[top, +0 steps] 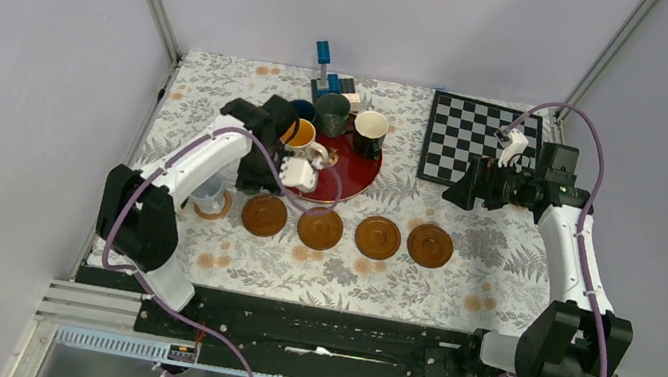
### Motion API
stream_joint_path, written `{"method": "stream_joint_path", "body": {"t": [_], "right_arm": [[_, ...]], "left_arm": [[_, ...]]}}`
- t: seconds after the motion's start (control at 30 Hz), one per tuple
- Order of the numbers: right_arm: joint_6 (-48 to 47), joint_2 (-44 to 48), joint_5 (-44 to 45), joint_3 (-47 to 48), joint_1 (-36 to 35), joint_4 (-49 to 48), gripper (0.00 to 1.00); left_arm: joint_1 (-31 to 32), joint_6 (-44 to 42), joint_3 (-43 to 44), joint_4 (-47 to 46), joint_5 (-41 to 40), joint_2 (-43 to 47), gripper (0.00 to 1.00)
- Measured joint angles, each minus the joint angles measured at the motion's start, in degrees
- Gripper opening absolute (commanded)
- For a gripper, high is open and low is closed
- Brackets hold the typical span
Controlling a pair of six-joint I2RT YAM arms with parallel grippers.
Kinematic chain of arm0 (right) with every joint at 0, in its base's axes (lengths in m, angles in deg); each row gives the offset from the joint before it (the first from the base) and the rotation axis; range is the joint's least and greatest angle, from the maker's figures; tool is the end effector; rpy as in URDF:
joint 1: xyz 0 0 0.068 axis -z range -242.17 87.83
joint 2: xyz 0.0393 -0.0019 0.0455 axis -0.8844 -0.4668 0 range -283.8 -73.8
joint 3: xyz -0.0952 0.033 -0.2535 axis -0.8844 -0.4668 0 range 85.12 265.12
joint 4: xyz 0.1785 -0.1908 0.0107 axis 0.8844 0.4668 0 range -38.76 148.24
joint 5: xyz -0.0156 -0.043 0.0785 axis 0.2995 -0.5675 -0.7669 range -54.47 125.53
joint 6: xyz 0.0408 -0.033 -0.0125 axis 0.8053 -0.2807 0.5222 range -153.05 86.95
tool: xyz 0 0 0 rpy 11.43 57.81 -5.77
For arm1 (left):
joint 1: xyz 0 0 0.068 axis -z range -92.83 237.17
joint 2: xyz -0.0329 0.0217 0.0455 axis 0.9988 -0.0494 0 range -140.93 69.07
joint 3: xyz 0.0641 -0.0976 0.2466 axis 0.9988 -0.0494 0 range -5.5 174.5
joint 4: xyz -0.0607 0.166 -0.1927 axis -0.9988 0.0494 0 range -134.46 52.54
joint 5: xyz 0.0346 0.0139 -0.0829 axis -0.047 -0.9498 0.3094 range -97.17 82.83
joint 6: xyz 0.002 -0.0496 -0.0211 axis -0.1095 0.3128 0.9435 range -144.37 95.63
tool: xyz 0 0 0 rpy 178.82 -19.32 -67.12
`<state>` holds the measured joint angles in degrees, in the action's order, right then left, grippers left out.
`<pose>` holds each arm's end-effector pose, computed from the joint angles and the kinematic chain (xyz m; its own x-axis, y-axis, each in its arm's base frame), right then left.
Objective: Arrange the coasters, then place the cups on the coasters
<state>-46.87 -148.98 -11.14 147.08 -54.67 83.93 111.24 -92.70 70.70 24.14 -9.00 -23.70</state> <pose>0.2742 -0.0100 0.3003 -0.5931 -0.0873 -0.8004 -0.5705 0.7471 0.3412 0.2689 -0.1188 0.2556 0.0406 0.9992 -0.0015 0.9951 -0.0403 0.0900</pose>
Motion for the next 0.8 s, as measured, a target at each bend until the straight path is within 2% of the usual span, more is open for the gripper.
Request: {"method": "stream_joint_path", "body": {"t": [0.07,0.13,0.17,0.3,0.43,0.57,0.7,0.8], "right_arm": [[0.0,-0.3,-0.2,0.0,0.0,0.0,0.98],[0.0,-1.0,-0.3,0.0,-0.3,0.0,0.98],[0.0,-1.6,-0.3,0.1,-0.5,0.1,0.98],[-0.1,-4.3,0.9,2.1,-3.2,0.9,0.98],[0.0,-7.3,3.2,6.2,-8.6,1.2,0.98],[0.2,-11.9,5.8,11.5,-15.5,-0.2,0.99],[0.9,-17.6,8.9,16.9,-22.7,-2.3,0.99],[1.6,-22.4,11.5,21.2,-27.7,-4.4,0.99]], "left_arm": [[0.0,3.5,5.8,0.3,3.5,-1.0,0.70],[0.0,7.3,10.7,0.0,6.4,-2.2,0.92],[-0.1,8.7,12.5,-0.4,7.8,-2.7,0.98],[-1.2,19.0,18.5,-3.0,14.1,-4.2,0.99],[-5.8,31.3,21.6,-8.2,22.1,-4.4,0.99],[-13.9,45.2,22.0,-15.6,30.4,-4.2,0.99],[-21.7,58.9,21.9,-21.1,32.2,-4.1,0.99],[-26.7,65.4,21.9,-22.1,34.1,-4.0,0.99]]}}
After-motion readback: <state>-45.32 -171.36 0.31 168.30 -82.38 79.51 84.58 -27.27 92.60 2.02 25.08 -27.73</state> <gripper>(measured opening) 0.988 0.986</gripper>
